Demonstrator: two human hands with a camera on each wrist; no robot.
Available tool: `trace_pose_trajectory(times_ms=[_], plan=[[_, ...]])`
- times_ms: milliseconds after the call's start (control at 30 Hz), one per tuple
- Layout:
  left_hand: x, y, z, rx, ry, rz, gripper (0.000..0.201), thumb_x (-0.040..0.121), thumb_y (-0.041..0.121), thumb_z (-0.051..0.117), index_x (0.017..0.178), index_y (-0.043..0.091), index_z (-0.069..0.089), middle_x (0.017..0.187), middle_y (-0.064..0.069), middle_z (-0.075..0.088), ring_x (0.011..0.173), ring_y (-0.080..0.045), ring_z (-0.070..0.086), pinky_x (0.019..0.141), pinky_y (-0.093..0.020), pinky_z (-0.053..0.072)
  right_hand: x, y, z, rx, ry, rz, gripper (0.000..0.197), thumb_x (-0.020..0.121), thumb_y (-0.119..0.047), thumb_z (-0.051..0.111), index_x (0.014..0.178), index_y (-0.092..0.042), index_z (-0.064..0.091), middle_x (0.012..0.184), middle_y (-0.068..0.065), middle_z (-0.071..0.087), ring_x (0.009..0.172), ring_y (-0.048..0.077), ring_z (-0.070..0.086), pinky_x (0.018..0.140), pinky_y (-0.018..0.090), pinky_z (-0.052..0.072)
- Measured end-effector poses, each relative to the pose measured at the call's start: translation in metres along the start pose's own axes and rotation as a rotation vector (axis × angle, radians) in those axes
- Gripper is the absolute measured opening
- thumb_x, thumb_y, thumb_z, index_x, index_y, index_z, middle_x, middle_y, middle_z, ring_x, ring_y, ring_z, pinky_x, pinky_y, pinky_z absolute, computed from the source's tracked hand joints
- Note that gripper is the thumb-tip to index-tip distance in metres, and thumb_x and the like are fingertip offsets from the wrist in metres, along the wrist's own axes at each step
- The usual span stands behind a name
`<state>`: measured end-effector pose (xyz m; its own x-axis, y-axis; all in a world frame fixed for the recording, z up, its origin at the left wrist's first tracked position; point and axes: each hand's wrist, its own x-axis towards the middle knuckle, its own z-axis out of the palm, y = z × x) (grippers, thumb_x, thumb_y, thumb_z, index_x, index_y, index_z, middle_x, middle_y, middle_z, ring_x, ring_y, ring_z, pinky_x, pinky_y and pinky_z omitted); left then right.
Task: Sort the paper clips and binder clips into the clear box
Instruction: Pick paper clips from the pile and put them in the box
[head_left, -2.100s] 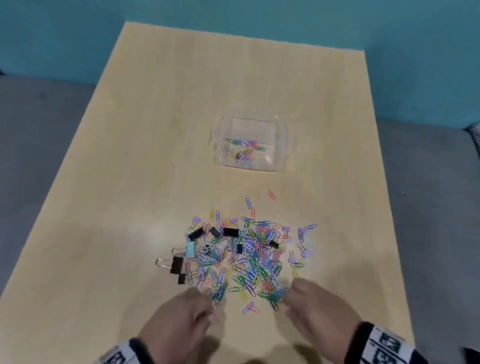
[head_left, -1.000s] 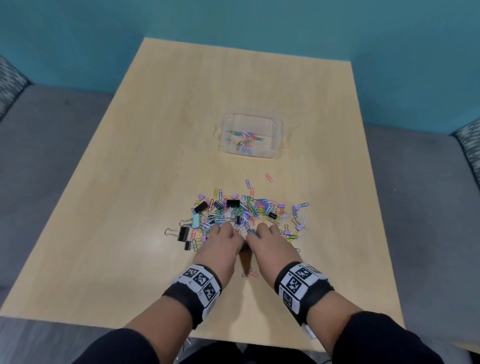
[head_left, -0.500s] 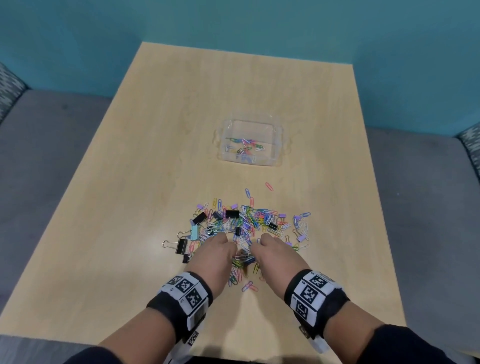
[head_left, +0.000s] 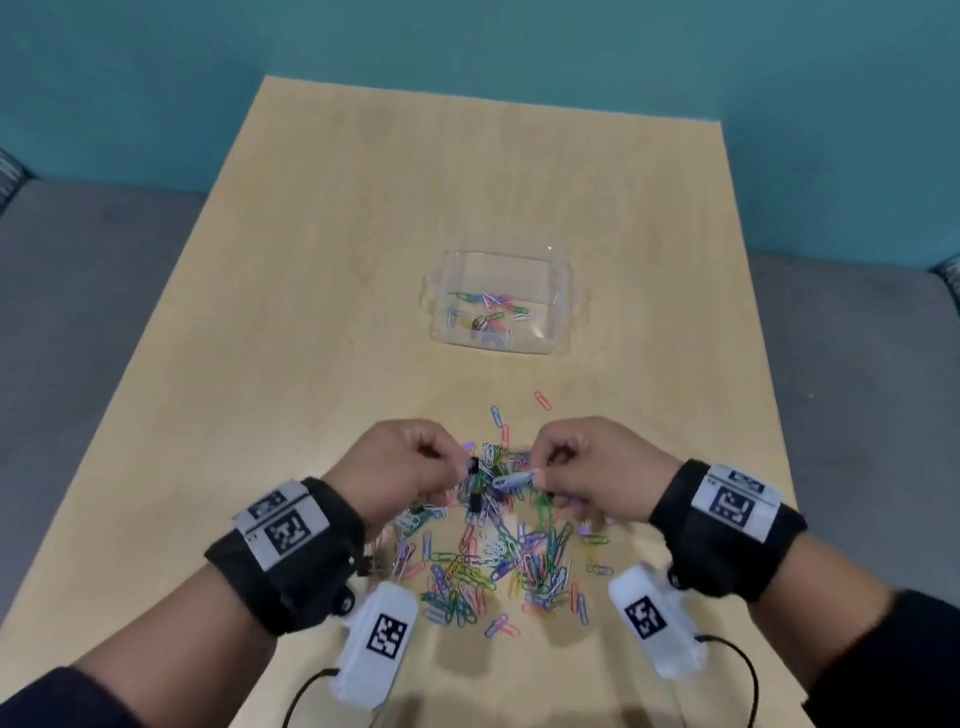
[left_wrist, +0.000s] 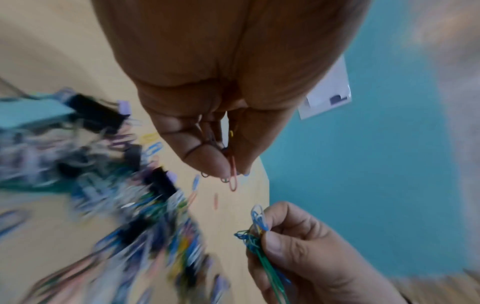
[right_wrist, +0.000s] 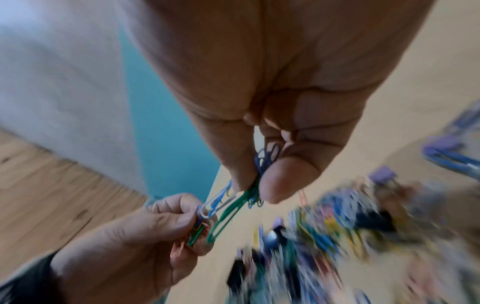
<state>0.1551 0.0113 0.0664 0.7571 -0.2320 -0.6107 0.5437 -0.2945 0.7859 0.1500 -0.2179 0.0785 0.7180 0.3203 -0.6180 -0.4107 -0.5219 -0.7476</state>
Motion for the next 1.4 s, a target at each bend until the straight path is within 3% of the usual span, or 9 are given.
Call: trace_pose_trajectory(times_ms=[200,367,467,600,833,1033,1133,1233,1400], plan=[[0.071,0.067,-0.014,-0.098,0.178,0.089,0.014,0.08,-0.01,0.064,0.071,0.001,0.062,0.066,-0.009,0.06,0.048,-0.01,0.055,0.052,-0.02,0.054,0.066,-0.04,-0.058,-0.026,0.256,-0.094,0.017,0.084,0.005,0.063,0.073,-0.006,0.059,0.055,0.004,0.055,0.045,0.016,0.057,0.046,0.027,0.053],[0.123,0.109,-0.004,0.053,0.313,0.187,0.018,0.078,-0.003,0.066,0.066,0.01,0.064,0.055,-0.003,0.061,0.044,-0.016,0.056,0.072,-0.045,0.058,0.115,-0.069,-0.083,-0.172,0.448,-0.103,0.024,0.081,-0.001,0.064,0.064,-0.017,0.057,0.059,0.007,0.057,0.048,0.026,0.062,0.061,0.051,0.058],[0.13,0.109,0.001,0.102,0.318,0.2,0.016,0.081,0.002,0.064,0.077,0.017,0.067,0.071,-0.002,0.062,0.058,-0.02,0.06,0.075,-0.047,0.058,0.123,-0.075,-0.084,-0.246,0.431,-0.091,0.009,0.081,-0.013,0.065,0.081,-0.021,0.063,0.072,0.008,0.066,0.063,0.029,0.068,0.071,0.047,0.058],[0.106,0.085,-0.009,0.187,0.314,0.274,0.016,0.084,0.008,0.063,0.092,0.021,0.068,0.087,0.001,0.063,0.073,-0.02,0.059,0.082,-0.043,0.055,0.094,-0.056,-0.082,-0.417,0.478,-0.106,0.028,0.088,-0.025,0.061,0.115,-0.021,0.061,0.104,0.004,0.066,0.089,0.023,0.062,0.085,0.034,0.048],[-0.02,-0.04,-0.006,0.671,0.153,0.385,0.024,0.086,0.024,0.061,0.109,0.027,0.065,0.111,0.012,0.058,0.097,-0.005,0.057,0.087,-0.027,0.046,-0.015,0.063,-0.031,-0.561,0.442,0.025,0.038,0.096,-0.02,0.044,0.134,-0.016,0.049,0.129,0.004,0.053,0.115,0.019,0.053,0.096,0.033,0.042],[-0.069,-0.109,0.023,1.047,0.052,0.523,0.038,0.085,0.034,0.041,0.118,0.024,0.056,0.129,-0.004,0.052,0.115,-0.022,0.052,0.091,-0.032,0.05,-0.038,0.121,0.006,-0.733,0.436,-0.037,0.061,0.077,0.009,0.047,0.137,-0.005,0.045,0.141,0.012,0.045,0.135,0.028,0.034,0.111,0.031,0.024],[-0.073,-0.111,0.042,1.253,0.062,0.679,0.046,0.081,0.034,0.041,0.116,0.012,0.062,0.124,-0.012,0.056,0.12,-0.029,0.043,0.101,-0.038,0.034,-0.031,0.124,0.01,-0.817,0.439,-0.12,0.069,0.073,0.014,0.046,0.14,-0.003,0.041,0.144,0.014,0.041,0.138,0.03,0.033,0.112,0.036,0.026],[-0.069,-0.126,0.051,1.348,0.018,0.599,0.057,0.082,0.039,0.04,0.13,0.009,0.051,0.138,-0.018,0.047,0.13,-0.036,0.037,0.105,-0.043,0.026,-0.03,0.129,0.012,-0.925,0.364,-0.127,0.074,0.076,0.011,0.044,0.147,-0.003,0.026,0.154,0.014,0.026,0.144,0.029,0.021,0.112,0.041,0.031],[-0.066,-0.152,0.048,1.395,-0.029,0.459,0.064,0.087,0.043,0.035,0.14,0.008,0.037,0.149,-0.018,0.033,0.139,-0.037,0.024,0.109,-0.048,0.03,-0.049,0.139,0.021,-0.961,0.347,-0.021,0.071,0.085,0.0,0.033,0.151,-0.008,0.007,0.16,0.009,0.006,0.147,0.024,0.0,0.119,0.034,0.012]])
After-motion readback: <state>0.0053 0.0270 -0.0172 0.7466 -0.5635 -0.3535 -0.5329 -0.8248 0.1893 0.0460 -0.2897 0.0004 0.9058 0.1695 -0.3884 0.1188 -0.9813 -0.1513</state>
